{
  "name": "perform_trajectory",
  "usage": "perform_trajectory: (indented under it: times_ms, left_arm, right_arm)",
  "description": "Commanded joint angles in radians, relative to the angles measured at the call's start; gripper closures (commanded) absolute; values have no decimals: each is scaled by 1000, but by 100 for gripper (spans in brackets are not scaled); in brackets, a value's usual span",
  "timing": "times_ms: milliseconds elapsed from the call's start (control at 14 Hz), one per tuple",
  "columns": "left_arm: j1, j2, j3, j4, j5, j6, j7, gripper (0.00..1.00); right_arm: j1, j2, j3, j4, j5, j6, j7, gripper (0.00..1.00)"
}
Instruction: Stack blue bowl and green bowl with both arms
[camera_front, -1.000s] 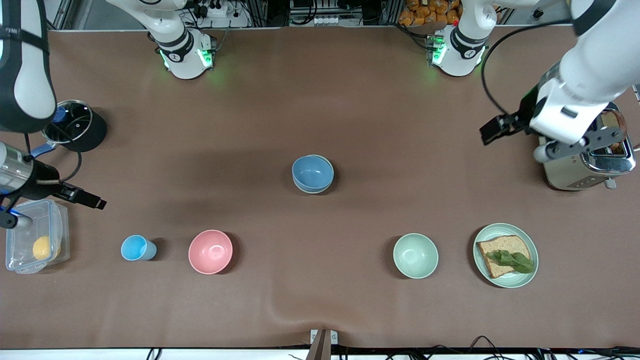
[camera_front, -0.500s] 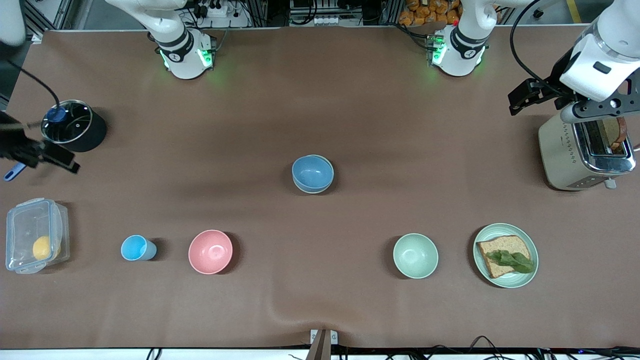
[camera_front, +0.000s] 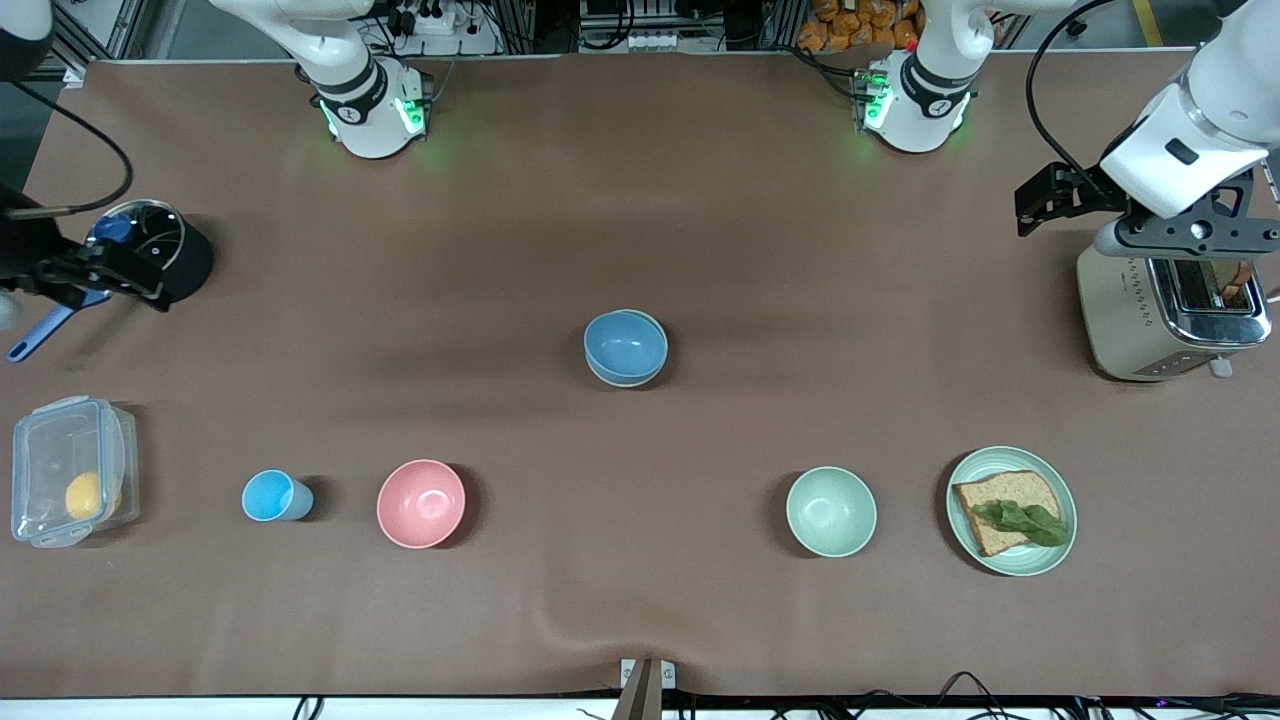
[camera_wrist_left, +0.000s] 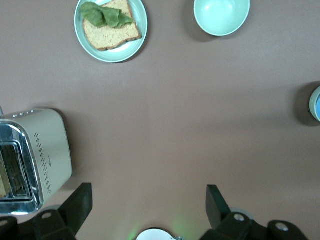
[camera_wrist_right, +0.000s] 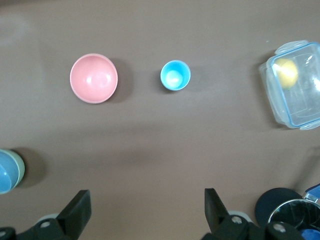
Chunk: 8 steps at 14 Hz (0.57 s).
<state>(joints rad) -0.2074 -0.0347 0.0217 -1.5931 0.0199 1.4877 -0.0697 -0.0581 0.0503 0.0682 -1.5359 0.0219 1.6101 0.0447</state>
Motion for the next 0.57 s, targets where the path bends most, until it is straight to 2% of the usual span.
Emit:
perform_trajectory:
  times_ms: [0,500]
  left_arm:
    - [16,1,-2,51,-2,-3,44,0]
    - [17,22,0,61,-9,-1,51,0]
  right_arm:
    - [-22,-90,28,-110,-20,10,-43,0]
    - [-65,-118,28,-162,-22,40,-157,0]
